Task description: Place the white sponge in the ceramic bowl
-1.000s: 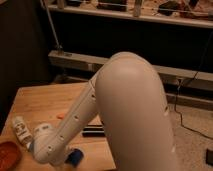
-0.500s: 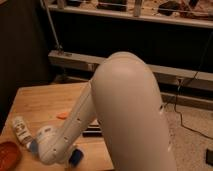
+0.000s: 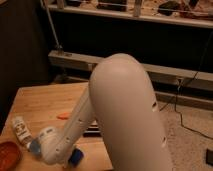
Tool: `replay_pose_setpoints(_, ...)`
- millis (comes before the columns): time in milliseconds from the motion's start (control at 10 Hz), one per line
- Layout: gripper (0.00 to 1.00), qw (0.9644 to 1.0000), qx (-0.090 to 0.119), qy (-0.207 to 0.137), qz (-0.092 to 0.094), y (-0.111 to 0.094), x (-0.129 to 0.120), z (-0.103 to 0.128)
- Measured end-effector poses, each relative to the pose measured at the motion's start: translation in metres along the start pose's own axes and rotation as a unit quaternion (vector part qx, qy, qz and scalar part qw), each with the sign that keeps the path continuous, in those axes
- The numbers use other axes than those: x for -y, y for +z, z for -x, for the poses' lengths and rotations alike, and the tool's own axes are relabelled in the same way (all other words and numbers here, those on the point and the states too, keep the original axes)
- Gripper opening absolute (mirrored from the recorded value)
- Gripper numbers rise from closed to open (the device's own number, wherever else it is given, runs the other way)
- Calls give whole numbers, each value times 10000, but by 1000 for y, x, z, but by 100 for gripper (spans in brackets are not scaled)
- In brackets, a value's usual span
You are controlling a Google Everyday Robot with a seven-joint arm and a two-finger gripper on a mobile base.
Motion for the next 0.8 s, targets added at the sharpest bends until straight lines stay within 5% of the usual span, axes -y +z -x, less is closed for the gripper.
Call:
replay_pose_setpoints(500, 7, 9998, 196, -88, -38, -7, 8, 15)
replay_pose_setpoints(800, 0, 9995, 266, -56, -160, -45, 21, 40)
